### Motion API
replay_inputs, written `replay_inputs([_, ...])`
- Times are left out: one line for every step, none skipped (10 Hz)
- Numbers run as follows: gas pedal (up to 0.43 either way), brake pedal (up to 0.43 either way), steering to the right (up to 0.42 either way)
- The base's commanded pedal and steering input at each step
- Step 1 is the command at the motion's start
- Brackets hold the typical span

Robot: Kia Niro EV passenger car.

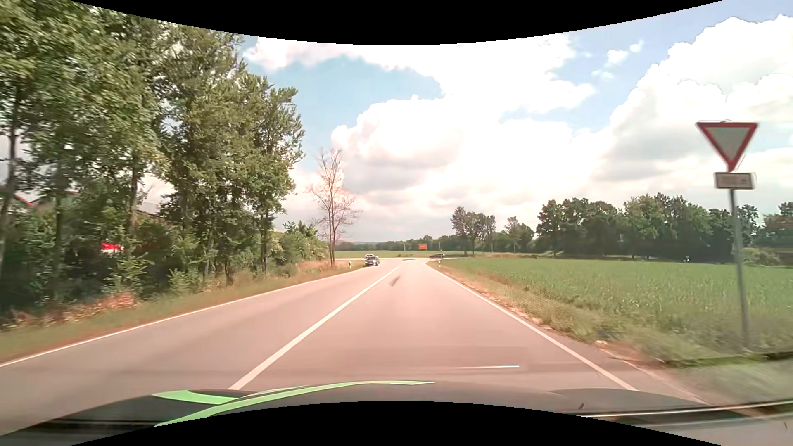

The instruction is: Follow the waypoints while adhering to traffic rules and regulations

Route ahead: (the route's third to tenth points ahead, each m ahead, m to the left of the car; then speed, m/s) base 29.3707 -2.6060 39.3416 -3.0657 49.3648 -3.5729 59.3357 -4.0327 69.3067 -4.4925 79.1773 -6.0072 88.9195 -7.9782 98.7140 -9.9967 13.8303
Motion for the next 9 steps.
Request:
replay_inputs([0.079,0.000,0.027])
replay_inputs([0.079,0.000,0.022])
replay_inputs([0.067,0.000,0.015])
replay_inputs([0.067,0.000,0.008])
replay_inputs([0.059,0.000,0.006])
replay_inputs([0.059,0.000,0.007])
replay_inputs([0.047,0.000,0.007])
replay_inputs([0.047,0.000,0.006])
replay_inputs([0.047,0.000,0.005])
